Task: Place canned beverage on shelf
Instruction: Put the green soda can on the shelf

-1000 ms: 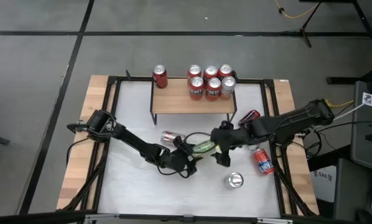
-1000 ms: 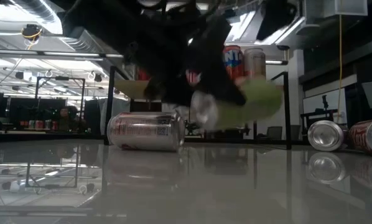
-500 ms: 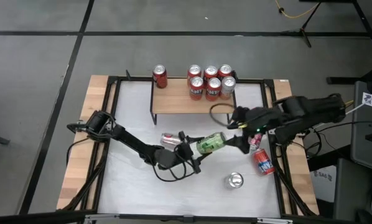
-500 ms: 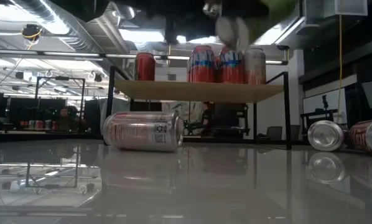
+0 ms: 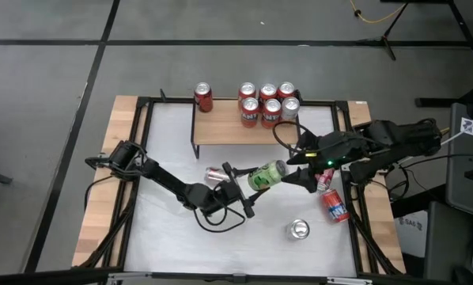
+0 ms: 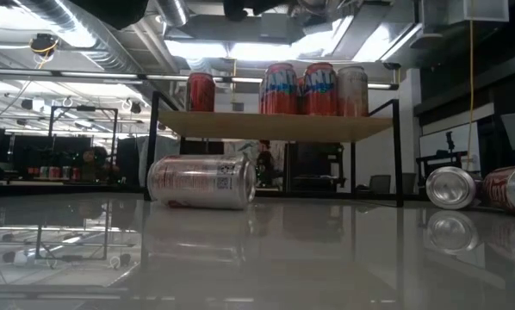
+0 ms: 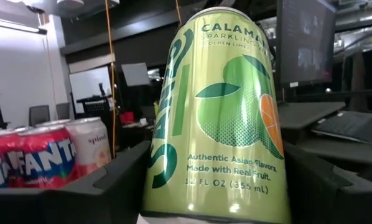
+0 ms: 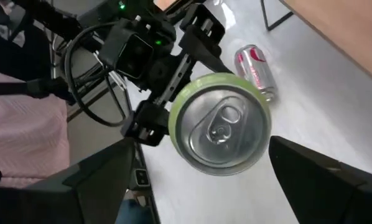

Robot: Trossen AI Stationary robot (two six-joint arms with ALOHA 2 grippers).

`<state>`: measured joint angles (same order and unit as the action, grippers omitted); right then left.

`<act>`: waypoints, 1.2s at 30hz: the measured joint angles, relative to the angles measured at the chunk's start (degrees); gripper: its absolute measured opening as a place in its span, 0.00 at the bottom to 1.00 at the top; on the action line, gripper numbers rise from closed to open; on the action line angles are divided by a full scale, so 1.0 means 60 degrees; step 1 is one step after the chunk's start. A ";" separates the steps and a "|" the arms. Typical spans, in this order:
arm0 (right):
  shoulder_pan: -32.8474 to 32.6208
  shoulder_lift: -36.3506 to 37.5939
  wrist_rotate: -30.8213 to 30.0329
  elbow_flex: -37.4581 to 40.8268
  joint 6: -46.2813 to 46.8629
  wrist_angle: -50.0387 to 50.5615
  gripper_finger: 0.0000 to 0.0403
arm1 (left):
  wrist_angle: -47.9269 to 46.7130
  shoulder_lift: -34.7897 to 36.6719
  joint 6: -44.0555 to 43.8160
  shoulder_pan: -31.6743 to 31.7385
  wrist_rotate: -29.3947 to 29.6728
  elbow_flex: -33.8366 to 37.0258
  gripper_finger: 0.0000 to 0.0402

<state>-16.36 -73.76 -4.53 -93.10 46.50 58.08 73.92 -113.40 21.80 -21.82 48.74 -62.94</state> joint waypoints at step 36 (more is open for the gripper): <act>-0.0018 -0.0306 -0.0345 0.0018 0.0513 -0.0783 0.90 | 0.0534 0.0000 0.0470 -0.0073 -0.0297 -0.0004 0.71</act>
<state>-16.47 -75.59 -6.60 -92.99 49.58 53.39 77.12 -113.40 24.62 -22.26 46.96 -62.96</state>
